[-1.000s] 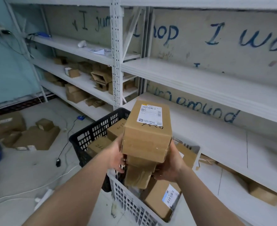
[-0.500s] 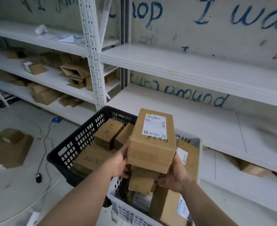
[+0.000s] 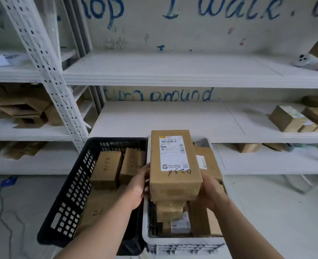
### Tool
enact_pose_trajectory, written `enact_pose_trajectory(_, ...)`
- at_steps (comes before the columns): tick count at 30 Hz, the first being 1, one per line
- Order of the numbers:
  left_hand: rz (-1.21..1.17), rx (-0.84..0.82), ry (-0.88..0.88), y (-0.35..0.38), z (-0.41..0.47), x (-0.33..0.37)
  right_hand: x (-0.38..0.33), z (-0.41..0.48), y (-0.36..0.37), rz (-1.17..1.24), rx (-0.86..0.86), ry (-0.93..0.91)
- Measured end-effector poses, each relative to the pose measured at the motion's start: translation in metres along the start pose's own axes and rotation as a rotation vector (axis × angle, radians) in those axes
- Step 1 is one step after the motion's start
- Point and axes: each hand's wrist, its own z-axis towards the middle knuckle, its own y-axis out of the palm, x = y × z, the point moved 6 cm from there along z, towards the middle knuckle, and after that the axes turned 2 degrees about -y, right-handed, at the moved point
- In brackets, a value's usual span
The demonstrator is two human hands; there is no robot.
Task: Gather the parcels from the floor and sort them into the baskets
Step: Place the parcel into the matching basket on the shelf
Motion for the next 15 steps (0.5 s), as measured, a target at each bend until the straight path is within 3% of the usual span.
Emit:
enact_pose_trajectory(9, 0.025, -0.317, 0.017, 0.028, -0.019, 0.009, -0.015, -0.03, 0.007, -0.105, 0.114, -0.065)
enact_pose_trajectory(15, -0.038, -0.286, 0.019, 0.034, -0.025, 0.011, -0.032, -0.043, 0.012, -0.195, 0.016, -0.048)
